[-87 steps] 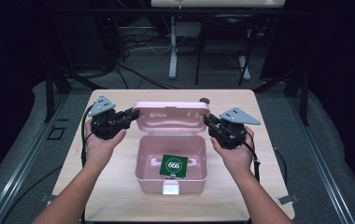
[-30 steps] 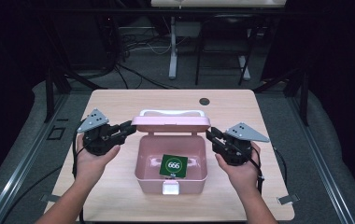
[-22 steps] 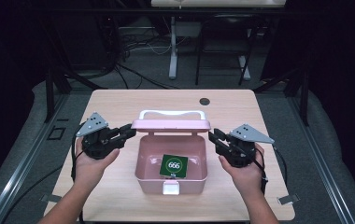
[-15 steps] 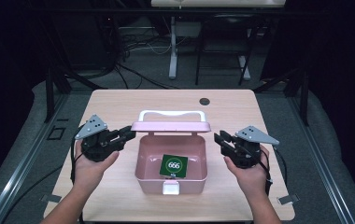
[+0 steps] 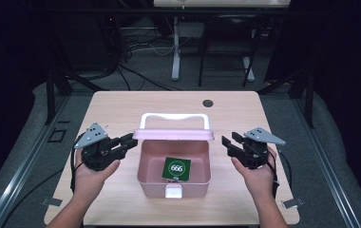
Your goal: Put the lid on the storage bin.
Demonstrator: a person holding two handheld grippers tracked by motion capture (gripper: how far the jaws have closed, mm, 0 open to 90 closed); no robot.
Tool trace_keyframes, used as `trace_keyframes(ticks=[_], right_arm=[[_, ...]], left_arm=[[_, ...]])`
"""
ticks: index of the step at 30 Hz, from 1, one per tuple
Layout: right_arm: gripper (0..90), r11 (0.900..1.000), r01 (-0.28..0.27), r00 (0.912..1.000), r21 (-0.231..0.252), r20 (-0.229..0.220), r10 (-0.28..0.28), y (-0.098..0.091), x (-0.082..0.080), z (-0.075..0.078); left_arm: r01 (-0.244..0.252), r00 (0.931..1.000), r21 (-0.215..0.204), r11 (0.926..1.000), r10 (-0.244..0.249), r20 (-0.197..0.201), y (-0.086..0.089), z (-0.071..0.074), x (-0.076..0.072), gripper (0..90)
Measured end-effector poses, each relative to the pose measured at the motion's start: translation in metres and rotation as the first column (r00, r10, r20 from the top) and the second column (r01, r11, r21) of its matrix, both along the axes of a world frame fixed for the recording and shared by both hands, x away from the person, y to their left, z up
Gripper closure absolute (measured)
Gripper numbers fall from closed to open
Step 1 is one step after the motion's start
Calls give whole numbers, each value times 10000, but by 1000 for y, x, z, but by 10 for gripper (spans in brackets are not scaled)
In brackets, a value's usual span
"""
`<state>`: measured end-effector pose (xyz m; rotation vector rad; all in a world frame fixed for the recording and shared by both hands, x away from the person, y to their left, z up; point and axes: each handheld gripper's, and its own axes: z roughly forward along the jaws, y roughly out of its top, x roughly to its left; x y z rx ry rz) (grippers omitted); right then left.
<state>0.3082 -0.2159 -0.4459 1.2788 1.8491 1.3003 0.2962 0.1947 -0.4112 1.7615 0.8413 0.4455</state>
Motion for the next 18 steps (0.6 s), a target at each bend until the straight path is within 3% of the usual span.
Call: trace_keyframes(ticks=[3, 6, 10, 18], right_arm=[[527, 9999, 38, 9998, -162, -217, -42, -1, 3, -3], [501, 9998, 198, 9997, -10, -105, -198, -3, 4, -6], [472, 9998, 219, 9989, -4, -404, -219, -6, 8, -11], [450, 9984, 278, 9958, -488, -859, -319, -4, 13, -20]], left_arm=[[16, 10000, 1, 10000, -16, 35, 0, -2, -2, 746], [70, 10000, -4, 10000, -70, 64, 1, -3, -5, 735], [110, 9999, 95, 9999, -111, 88, 1, -6, -10, 734], [208, 9998, 20, 9998, -209, 61, 3, -16, -18, 731]])
